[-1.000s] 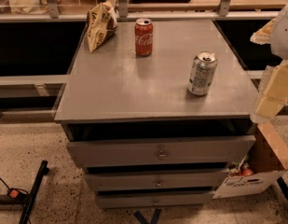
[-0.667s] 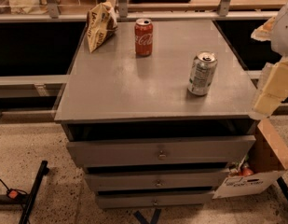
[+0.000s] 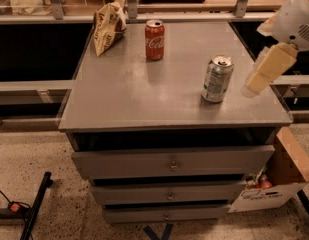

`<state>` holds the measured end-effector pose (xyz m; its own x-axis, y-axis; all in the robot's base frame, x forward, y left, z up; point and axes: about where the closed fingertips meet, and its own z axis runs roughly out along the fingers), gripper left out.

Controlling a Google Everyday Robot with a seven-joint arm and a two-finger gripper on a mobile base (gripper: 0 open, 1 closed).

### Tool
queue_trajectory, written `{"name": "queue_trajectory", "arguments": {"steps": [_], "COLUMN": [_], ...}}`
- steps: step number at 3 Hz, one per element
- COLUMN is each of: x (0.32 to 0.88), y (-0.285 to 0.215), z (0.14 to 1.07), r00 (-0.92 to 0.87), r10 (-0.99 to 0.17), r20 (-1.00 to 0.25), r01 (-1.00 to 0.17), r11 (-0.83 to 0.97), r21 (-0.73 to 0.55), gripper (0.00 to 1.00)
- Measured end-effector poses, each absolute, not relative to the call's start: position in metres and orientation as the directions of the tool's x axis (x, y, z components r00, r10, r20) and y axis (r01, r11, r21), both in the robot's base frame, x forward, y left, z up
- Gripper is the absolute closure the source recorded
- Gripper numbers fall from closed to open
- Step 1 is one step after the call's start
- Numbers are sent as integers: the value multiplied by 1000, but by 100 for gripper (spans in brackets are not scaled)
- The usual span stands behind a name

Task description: Move 7up can near coke can

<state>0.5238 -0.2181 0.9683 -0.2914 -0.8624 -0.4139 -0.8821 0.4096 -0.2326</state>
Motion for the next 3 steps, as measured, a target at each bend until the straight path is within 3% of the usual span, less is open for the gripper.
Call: {"name": "queue_trajectory", "arguments": {"steps": [3], "x": [591], "y": [-201], "z": [919], "r00": [-360], "r10": [-651], "r20": [-669], "r01": [-851], "r11": [523], "r21": [-52], "gripper": [0]}}
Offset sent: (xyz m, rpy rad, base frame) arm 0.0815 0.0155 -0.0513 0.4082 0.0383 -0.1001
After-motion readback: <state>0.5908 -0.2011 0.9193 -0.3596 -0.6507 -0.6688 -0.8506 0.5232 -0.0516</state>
